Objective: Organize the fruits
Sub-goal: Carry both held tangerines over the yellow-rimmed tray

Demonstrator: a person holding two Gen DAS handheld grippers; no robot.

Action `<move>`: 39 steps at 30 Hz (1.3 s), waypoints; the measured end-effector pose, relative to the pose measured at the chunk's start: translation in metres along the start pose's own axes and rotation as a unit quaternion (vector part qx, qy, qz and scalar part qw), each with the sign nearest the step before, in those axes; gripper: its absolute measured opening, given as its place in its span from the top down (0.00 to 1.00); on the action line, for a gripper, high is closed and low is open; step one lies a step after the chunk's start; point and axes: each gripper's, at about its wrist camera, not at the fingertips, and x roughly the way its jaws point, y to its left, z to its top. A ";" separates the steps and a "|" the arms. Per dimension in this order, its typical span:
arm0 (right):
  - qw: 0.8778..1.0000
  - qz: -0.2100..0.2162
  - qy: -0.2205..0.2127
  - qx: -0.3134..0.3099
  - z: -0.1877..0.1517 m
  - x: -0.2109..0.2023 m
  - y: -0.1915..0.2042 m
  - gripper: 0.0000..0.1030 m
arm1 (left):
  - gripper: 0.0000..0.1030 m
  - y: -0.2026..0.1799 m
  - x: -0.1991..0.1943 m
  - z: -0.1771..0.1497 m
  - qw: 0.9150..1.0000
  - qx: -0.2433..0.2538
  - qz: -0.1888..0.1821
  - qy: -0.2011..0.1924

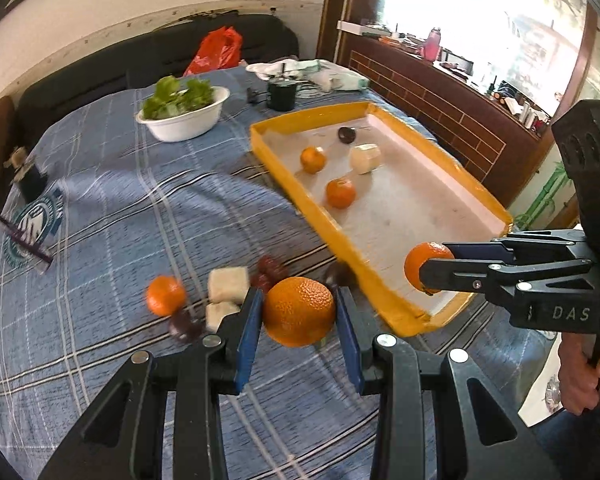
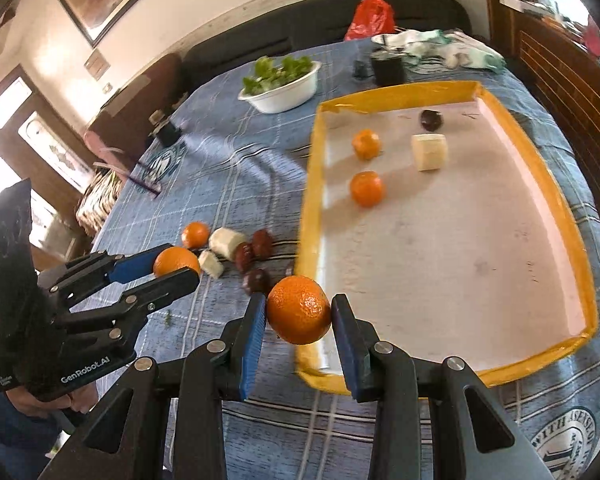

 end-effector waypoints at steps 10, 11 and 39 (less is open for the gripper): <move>0.999 -0.016 -0.008 0.035 0.003 -0.016 -0.048 0.64 | 0.66 -0.042 0.024 0.025 0.999 0.026 -0.023 0.005; 0.999 -0.018 -0.008 0.037 0.004 -0.017 -0.052 0.64 | 0.66 -0.045 0.028 0.027 0.999 0.028 -0.026 0.006; 0.997 -0.048 0.037 0.053 0.070 0.042 -0.114 0.65 | 0.66 -0.082 0.116 0.047 0.998 0.026 -0.010 0.048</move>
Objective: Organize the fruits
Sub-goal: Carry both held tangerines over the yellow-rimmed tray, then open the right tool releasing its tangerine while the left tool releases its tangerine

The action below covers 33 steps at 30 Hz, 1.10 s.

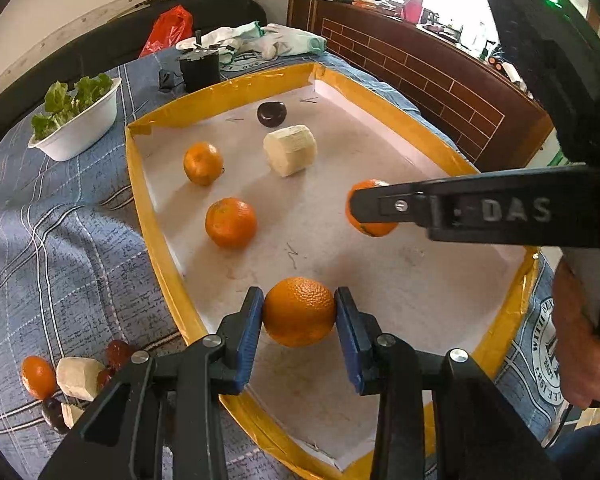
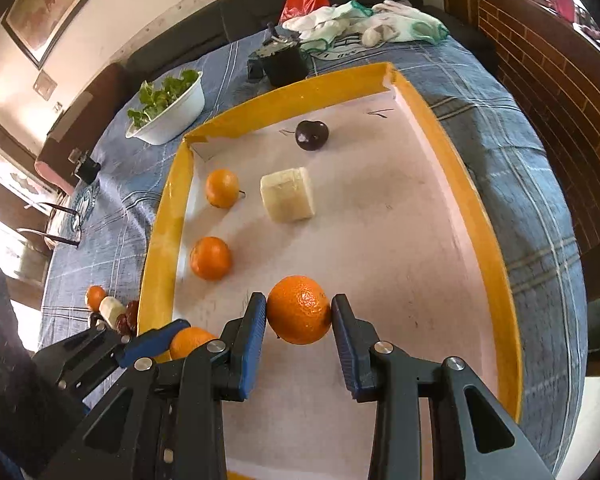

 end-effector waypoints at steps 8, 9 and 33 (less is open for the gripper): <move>1.000 -0.009 0.006 -0.012 0.013 0.018 0.007 0.64 | 0.66 0.006 0.005 0.002 1.000 -0.004 0.006 -0.001; 1.000 -0.007 0.007 -0.013 0.015 0.019 0.007 0.64 | 0.66 0.005 0.006 0.002 1.000 -0.004 0.007 -0.002; 0.999 0.005 0.000 -0.031 0.024 0.021 0.020 0.58 | 0.66 0.001 0.010 0.003 0.999 0.006 0.033 0.000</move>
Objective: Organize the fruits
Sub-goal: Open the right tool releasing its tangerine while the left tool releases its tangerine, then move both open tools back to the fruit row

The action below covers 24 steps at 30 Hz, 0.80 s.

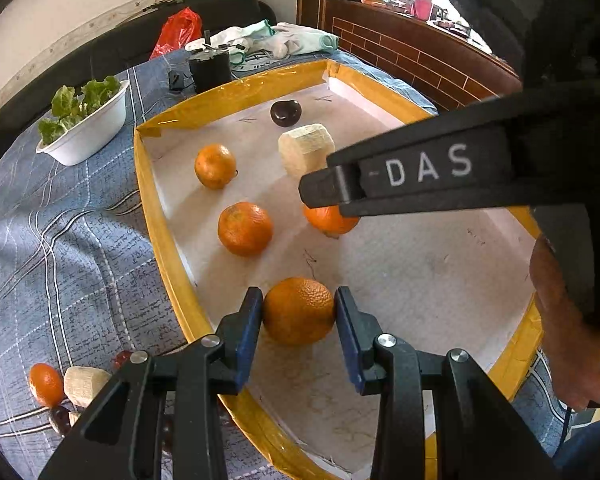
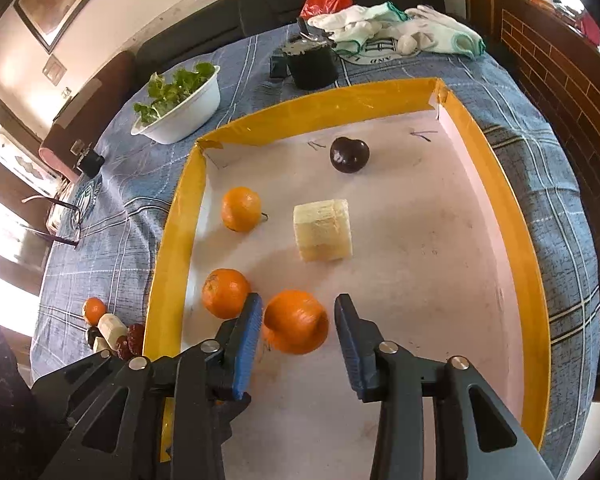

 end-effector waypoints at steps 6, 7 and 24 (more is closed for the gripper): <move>1.000 0.000 -0.010 0.003 -0.001 -0.010 0.000 0.56 | 0.59 -0.002 -0.003 0.000 1.000 0.004 0.006 -0.005; 1.000 0.000 -0.011 0.004 -0.001 -0.011 0.000 0.56 | 0.56 -0.002 -0.004 0.001 1.000 0.004 0.007 -0.009; 0.998 0.004 -0.039 0.040 -0.017 -0.047 -0.007 0.51 | 0.54 -0.005 -0.026 0.000 0.999 0.027 0.016 -0.029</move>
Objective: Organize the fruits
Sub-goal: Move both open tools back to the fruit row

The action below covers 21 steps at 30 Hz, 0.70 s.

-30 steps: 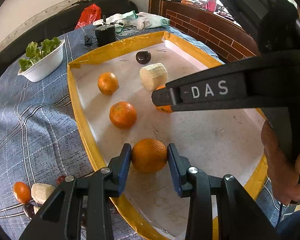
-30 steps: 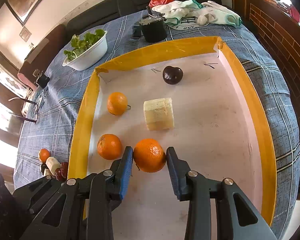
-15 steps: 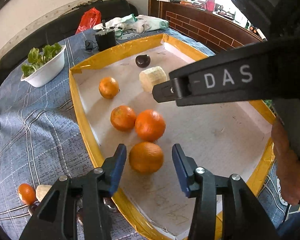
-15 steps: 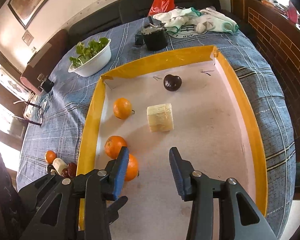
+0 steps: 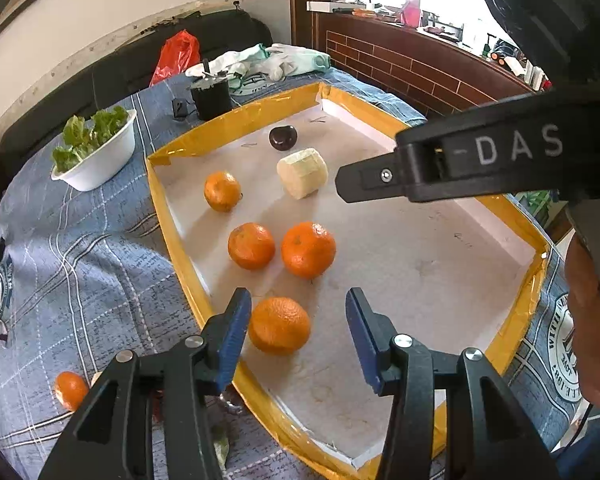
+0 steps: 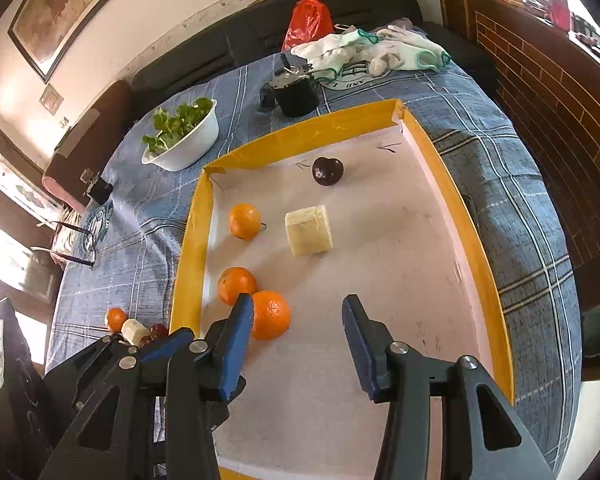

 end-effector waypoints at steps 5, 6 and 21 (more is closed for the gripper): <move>1.000 0.003 -0.006 0.011 -0.007 -0.008 0.002 0.51 | 0.53 0.000 -0.010 -0.001 1.000 0.006 0.001 -0.008; 1.000 0.004 -0.007 0.012 -0.008 -0.009 0.003 0.51 | 0.53 0.000 -0.013 -0.002 1.000 0.007 0.002 -0.009; 0.999 0.027 -0.008 0.017 -0.027 -0.017 0.037 0.51 | 0.53 0.026 -0.049 -0.025 1.000 -0.013 0.002 -0.023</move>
